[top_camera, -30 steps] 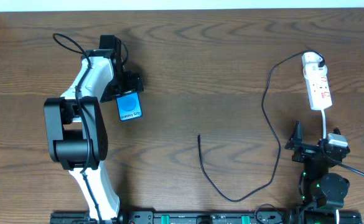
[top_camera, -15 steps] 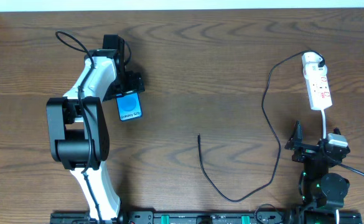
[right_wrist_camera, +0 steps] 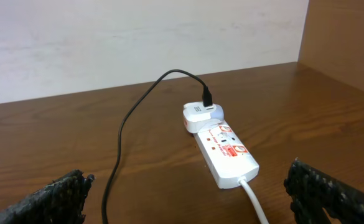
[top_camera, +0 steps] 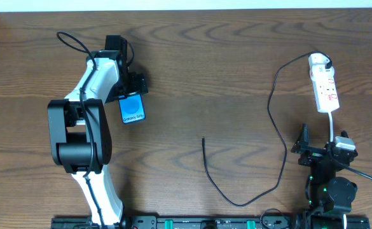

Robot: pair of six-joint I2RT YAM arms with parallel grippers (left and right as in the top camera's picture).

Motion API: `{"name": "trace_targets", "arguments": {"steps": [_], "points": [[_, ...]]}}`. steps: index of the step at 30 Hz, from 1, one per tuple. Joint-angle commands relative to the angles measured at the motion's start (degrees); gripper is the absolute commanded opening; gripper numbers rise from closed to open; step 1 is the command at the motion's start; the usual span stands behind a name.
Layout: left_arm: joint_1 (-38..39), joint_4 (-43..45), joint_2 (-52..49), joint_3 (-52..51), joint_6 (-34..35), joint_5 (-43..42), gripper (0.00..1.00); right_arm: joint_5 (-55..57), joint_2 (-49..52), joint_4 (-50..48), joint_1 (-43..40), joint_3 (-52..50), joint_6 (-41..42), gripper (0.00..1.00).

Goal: Plug charger to phone and switch on socket
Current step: 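Lower the left gripper and close it on the phone's bottom edge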

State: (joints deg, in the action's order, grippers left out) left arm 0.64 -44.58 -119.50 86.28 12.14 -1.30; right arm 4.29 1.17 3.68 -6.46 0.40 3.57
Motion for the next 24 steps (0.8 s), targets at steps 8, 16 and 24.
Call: {"name": "trace_targets", "arguments": {"steps": [8,16,24], "points": [[-0.02,-0.07,-1.16,-0.59,-0.2,0.9,0.98,-0.11,0.02,0.2,0.46,-0.09,-0.87,0.99],[-0.02,0.33,-1.2,-0.96,-0.2,0.9,0.98,-0.11,0.02,0.2,0.46,-0.09,-0.85,0.99],[-0.02,0.57,-1.27,-1.05,0.66,0.44,0.98,-0.11,0.02,0.2,0.46,-0.09,-0.87,0.99]]}}
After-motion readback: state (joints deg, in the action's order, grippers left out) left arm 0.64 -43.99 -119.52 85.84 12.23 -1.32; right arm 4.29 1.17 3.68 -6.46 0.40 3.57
